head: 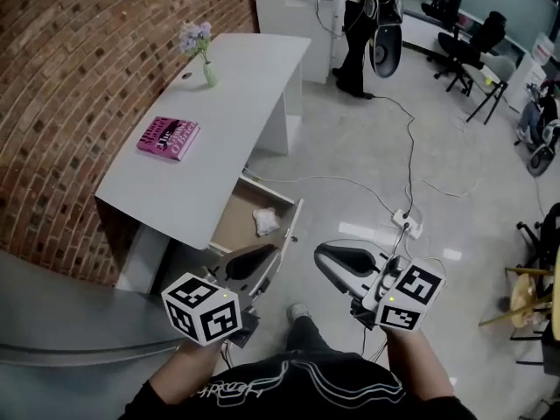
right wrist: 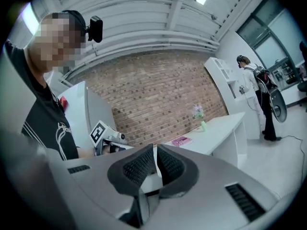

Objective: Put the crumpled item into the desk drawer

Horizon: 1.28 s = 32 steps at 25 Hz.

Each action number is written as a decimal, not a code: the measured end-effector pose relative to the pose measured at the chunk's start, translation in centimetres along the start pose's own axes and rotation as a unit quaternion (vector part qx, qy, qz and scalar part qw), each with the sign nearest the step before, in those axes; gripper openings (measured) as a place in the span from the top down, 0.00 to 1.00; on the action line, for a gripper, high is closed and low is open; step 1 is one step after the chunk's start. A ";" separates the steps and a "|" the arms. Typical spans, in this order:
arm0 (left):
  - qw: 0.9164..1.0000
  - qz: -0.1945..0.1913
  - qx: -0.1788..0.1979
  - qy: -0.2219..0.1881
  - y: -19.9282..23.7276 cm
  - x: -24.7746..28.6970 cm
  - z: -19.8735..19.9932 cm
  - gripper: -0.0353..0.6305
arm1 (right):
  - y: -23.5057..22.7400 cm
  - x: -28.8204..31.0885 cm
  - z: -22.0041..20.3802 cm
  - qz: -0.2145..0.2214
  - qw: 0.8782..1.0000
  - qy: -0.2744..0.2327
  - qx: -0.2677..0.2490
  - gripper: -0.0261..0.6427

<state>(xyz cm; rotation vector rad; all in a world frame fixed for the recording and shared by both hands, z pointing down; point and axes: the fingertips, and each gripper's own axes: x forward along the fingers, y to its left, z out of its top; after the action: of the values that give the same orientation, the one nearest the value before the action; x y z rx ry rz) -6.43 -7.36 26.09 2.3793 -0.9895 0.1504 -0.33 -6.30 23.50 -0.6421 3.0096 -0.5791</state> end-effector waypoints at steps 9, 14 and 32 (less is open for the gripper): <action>0.992 -0.040 0.102 -0.065 -11.5 -8.7 4.3 0.91 | 11.6 -5.5 4.9 0.013 0.996 -0.055 -0.073 0.88; 0.991 -0.063 0.099 -0.070 -15.5 -10.3 3.0 0.91 | 14.8 -7.2 4.9 0.009 0.995 -0.055 -0.088 0.88; 0.988 -0.012 0.126 -0.090 -18.1 -13.8 0.6 0.91 | 18.4 -10.0 5.0 0.011 0.994 -0.065 -0.085 0.88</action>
<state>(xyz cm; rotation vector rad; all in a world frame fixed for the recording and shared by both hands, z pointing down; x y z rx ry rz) -4.07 11.34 13.33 2.6730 -1.0787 0.0536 2.03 11.46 11.64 -0.6243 2.9603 -0.2714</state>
